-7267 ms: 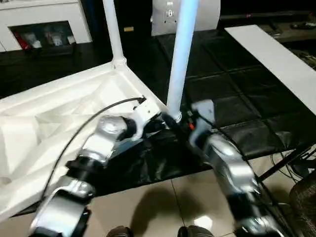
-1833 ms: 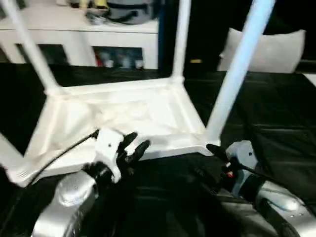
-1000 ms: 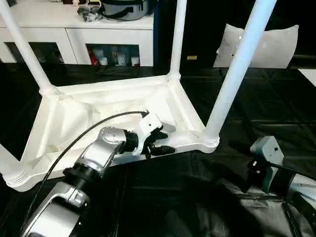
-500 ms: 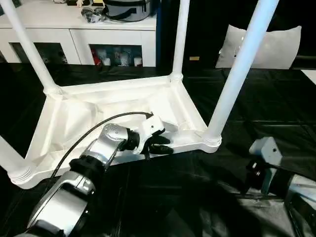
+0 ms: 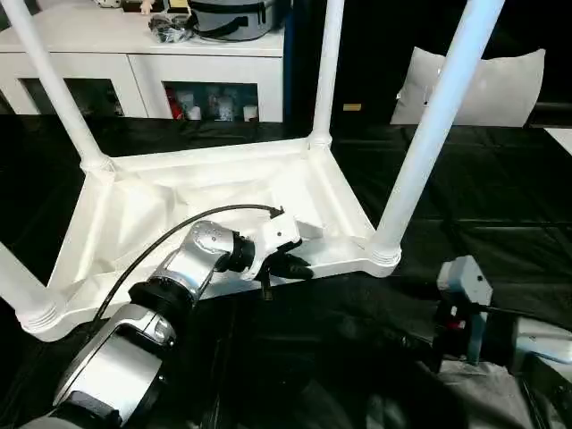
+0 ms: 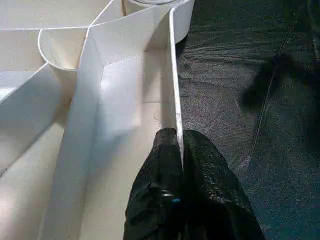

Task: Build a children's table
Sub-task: Rotate leg to tighten

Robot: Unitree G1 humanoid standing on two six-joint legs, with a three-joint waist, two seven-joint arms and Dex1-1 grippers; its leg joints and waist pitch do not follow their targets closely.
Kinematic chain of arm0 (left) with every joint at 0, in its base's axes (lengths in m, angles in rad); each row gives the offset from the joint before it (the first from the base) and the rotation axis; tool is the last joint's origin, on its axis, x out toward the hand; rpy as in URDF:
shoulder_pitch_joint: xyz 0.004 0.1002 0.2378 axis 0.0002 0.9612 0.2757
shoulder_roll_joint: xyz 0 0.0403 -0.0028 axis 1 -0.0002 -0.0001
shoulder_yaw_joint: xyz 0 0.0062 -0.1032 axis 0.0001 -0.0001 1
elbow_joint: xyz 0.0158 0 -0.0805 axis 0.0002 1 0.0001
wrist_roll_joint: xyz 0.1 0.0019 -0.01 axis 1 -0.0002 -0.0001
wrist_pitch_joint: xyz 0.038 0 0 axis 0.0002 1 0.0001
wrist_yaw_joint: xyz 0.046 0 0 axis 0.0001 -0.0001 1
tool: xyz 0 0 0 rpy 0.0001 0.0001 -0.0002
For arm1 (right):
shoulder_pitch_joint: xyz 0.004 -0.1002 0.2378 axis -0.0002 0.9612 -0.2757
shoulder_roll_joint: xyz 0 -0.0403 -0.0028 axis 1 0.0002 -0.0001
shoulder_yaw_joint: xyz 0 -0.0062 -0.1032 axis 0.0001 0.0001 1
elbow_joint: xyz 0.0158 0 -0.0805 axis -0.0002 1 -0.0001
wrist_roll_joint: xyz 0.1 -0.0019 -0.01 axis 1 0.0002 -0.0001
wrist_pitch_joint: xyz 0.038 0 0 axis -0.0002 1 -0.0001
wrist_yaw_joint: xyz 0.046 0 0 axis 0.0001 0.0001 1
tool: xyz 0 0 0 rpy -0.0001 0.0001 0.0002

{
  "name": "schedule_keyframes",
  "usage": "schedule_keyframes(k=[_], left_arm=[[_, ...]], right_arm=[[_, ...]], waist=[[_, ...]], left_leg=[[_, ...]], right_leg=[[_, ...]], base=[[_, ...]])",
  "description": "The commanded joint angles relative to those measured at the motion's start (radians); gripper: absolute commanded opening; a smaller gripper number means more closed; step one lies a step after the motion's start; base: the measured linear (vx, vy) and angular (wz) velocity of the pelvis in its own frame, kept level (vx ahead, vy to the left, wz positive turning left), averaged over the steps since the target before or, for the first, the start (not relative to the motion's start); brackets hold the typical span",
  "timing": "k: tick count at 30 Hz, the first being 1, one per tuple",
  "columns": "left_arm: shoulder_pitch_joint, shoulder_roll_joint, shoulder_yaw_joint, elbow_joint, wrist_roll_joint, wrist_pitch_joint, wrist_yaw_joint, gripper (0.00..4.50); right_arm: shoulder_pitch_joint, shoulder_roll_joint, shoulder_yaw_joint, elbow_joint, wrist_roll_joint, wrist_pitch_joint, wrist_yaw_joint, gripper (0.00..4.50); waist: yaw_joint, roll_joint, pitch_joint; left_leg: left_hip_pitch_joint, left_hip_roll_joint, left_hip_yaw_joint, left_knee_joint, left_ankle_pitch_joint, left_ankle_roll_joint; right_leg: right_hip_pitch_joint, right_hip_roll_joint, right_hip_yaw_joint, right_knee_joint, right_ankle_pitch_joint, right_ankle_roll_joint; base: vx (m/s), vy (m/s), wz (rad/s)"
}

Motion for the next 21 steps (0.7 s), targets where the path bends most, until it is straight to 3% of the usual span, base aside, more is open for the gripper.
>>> schedule_keyframes(k=[1,6,8,10,11,12,13,14,15,16,17,21], left_arm=[[-0.004,0.021,-0.030,0.024,0.059,-0.002,0.005,0.04],[0.055,0.095,0.023,-0.086,0.016,0.023,-0.058,0.04],[0.104,0.146,0.048,-0.169,-0.013,0.034,-0.082,0.04],[0.166,0.209,0.062,-0.263,-0.031,0.041,-0.110,0.04],[0.166,0.209,0.062,-0.263,-0.031,0.041,-0.110,0.04],[0.222,0.257,0.081,-0.347,-0.053,0.060,-0.131,0.04],[0.289,0.315,0.105,-0.447,-0.071,0.085,-0.146,0.04],[0.289,0.315,0.105,-0.447,-0.071,0.085,-0.146,0.04],[0.312,0.334,0.113,-0.480,-0.074,0.092,-0.147,0.04],[0.347,0.361,0.123,-0.532,-0.075,0.110,-0.147,0.04],[0.378,0.383,0.132,-0.579,-0.078,0.129,-0.146,0.04],[0.466,0.409,0.152,-0.734,-0.078,0.221,-0.092,0.04]], right_arm=[[-0.006,-0.013,0.004,-0.013,0.010,0.012,0.009,4.50],[-0.035,0.013,0.021,-0.023,0.021,0.006,0.004,4.50],[-0.047,0.024,0.028,-0.024,0.027,0.007,0.004,4.50],[-0.054,0.030,0.039,-0.018,0.025,0.002,0.008,4.50],[-0.054,0.030,0.039,-0.018,0.025,0.002,0.008,4.50],[-0.058,0.034,0.048,-0.010,0.020,-0.003,0.010,4.50],[-0.063,0.039,0.057,-0.001,0.015,-0.008,0.013,4.50],[-0.063,0.039,0.057,-0.001,0.015,-0.008,0.013,4.50],[-0.064,0.040,0.059,0.001,0.013,-0.010,0.014,4.50],[-0.066,0.041,0.062,0.002,0.014,-0.010,0.015,4.50],[-0.068,0.043,0.065,0.004,0.014,-0.009,0.017,4.50],[-0.071,0.044,0.080,0.007,0.017,-0.009,0.019,4.50]], waist=[[0.004,-0.015,-0.032],[0.003,-0.027,-0.033],[-0.006,-0.020,-0.033],[-0.009,-0.022,-0.036],[-0.009,-0.026,-0.038],[-0.009,-0.018,-0.044],[-0.012,-0.025,-0.045],[-0.016,-0.021,-0.048],[-0.016,-0.017,-0.048],[-0.015,-0.024,-0.045],[-0.010,-0.021,-0.047],[-0.011,-0.022,-0.037]], left_leg=[[0.006,0.060,-0.027,-0.081,-0.273,0.042],[0.000,0.062,-0.032,-0.087,-0.264,0.033],[-0.008,0.063,-0.036,-0.092,-0.257,0.028],[-0.003,0.065,-0.033,-0.089,-0.242,0.030],[-0.002,0.068,-0.032,-0.088,-0.227,0.031],[0.001,0.068,-0.027,-0.084,-0.173,0.042],[-0.005,0.069,-0.027,-0.084,-0.153,0.050],[-0.014,0.066,-0.027,-0.081,-0.098,0.068],[-0.004,0.064,-0.020,-0.075,-0.092,0.086],[-0.006,0.062,-0.019,-0.075,-0.091,0.094],[-0.006,0.065,-0.021,-0.076,-0.089,0.094],[-0.001,0.067,-0.018,-0.081,-0.129,0.084]], right_leg=[[0.025,-0.096,0.049,-0.107,-0.376,-0.177],[0.028,-0.101,0.048,-0.103,-0.400,-0.158],[0.029,-0.104,0.045,-0.099,-0.400,-0.157],[0.024,-0.101,0.047,-0.096,-0.358,-0.167],[0.025,-0.102,0.049,-0.091,-0.318,-0.178],[0.024,-0.095,0.048,-0.076,-0.172,-0.210],[0.027,-0.094,0.048,-0.069,-0.123,-0.221],[0.031,-0.092,0.045,-0.056,-0.021,-0.236],[0.023,-0.088,0.045,-0.057,0.021,-0.252],[0.024,-0.088,0.044,-0.057,0.027,-0.257],[0.030,-0.093,0.044,-0.052,0.034,-0.264],[0.024,-0.090,0.044,-0.060,-0.039,-0.260]], base=[[0.000,0.000,0.00],[0.000,0.000,0.00],[0.000,0.000,0.00],[0.000,0.000,0.00],[0.000,0.000,0.00],[0.000,0.000,0.00],[0.000,0.000,0.00],[0.000,0.000,0.00],[0.000,0.000,0.00],[0.000,0.000,0.00],[0.000,0.000,0.00],[0.000,0.000,0.00]])
